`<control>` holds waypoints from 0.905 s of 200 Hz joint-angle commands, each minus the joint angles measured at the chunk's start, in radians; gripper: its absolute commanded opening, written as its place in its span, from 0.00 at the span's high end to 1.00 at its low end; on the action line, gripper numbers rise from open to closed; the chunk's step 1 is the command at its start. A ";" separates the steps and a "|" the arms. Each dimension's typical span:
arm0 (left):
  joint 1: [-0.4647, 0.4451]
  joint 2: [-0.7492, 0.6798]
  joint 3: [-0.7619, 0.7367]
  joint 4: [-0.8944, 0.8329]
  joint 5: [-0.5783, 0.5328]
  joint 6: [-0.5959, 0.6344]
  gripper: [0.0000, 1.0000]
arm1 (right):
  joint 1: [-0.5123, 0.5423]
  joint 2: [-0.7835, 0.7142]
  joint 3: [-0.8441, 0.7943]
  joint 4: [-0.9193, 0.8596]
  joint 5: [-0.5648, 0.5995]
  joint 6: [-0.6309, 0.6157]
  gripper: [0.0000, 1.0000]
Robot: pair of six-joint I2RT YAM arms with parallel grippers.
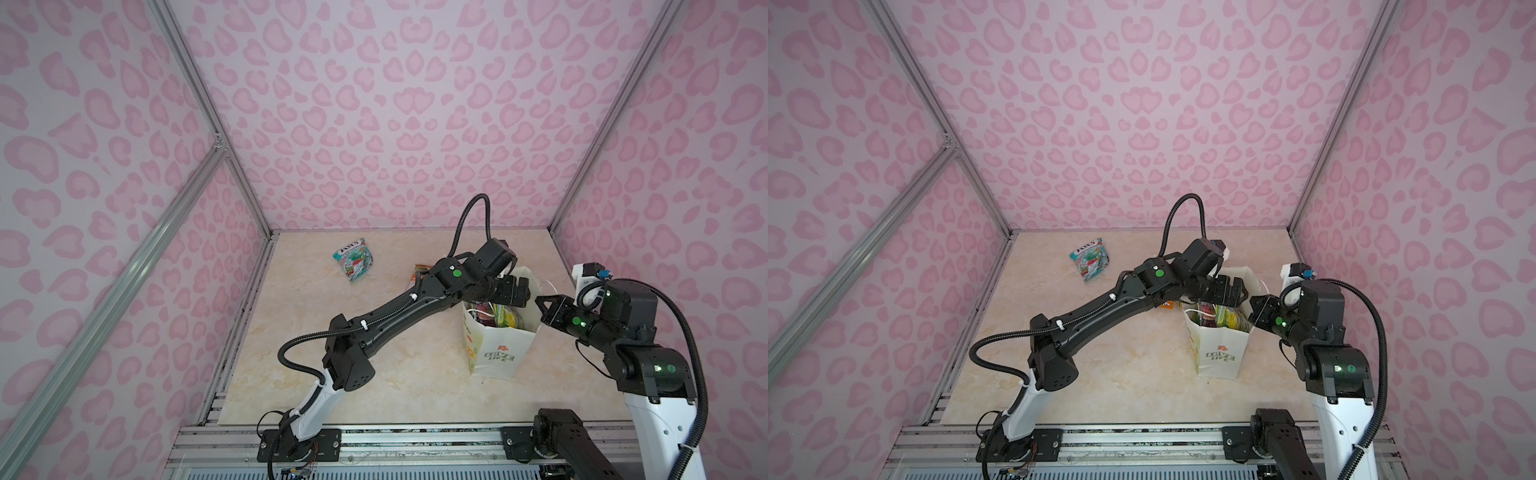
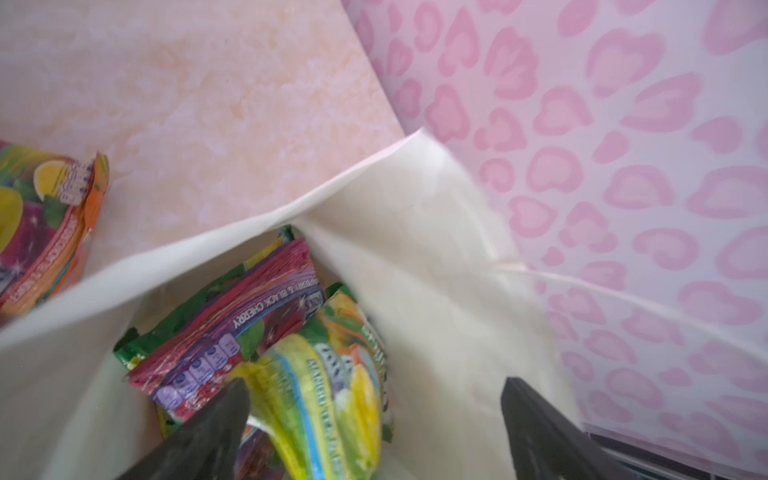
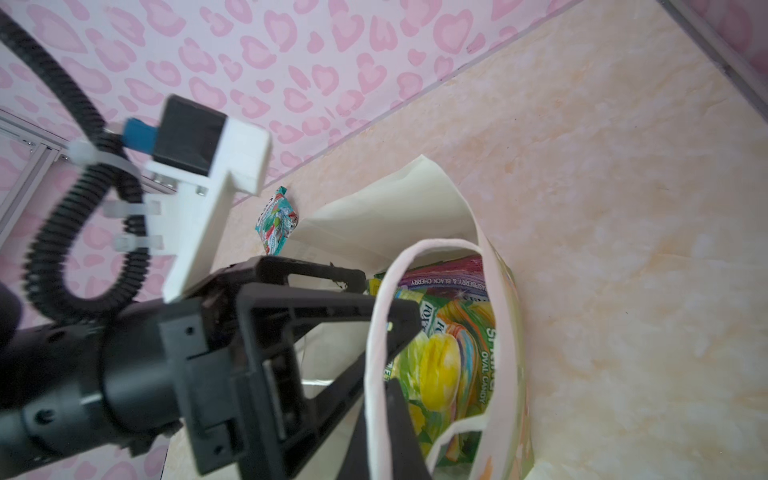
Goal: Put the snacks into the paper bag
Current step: 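Hold the left gripper over the bag while the right gripper releases the rim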
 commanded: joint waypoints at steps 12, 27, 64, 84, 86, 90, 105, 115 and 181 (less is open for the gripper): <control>0.001 -0.164 -0.093 0.217 0.016 -0.022 0.03 | 0.001 -0.005 -0.004 -0.008 0.014 -0.012 1.00; 0.001 -0.223 -0.160 0.263 0.020 -0.031 0.03 | 0.000 -0.005 -0.006 -0.006 0.014 -0.013 1.00; 0.001 -0.253 -0.094 0.026 -0.087 0.051 0.03 | 0.001 -0.002 -0.004 -0.006 0.021 -0.015 1.00; 0.000 -0.247 -0.089 -0.142 -0.159 0.093 0.03 | 0.001 -0.004 -0.011 -0.008 0.031 -0.016 1.00; 0.000 -0.245 -0.087 -0.162 -0.170 0.096 0.03 | 0.001 -0.004 -0.012 -0.008 0.033 -0.017 1.00; -0.001 -0.241 -0.080 -0.203 -0.199 0.102 0.03 | 0.001 -0.005 -0.012 -0.009 0.036 -0.016 1.00; -0.007 -0.243 -0.080 -0.311 -0.301 0.124 0.03 | 0.001 -0.013 -0.014 -0.015 0.054 -0.015 0.98; -0.015 -0.253 -0.092 -0.358 -0.377 0.139 0.03 | 0.001 -0.014 -0.012 -0.021 0.062 -0.017 0.88; -0.020 -0.282 -0.196 -0.382 -0.406 0.142 0.03 | -0.001 -0.025 0.175 -0.141 0.420 0.016 0.23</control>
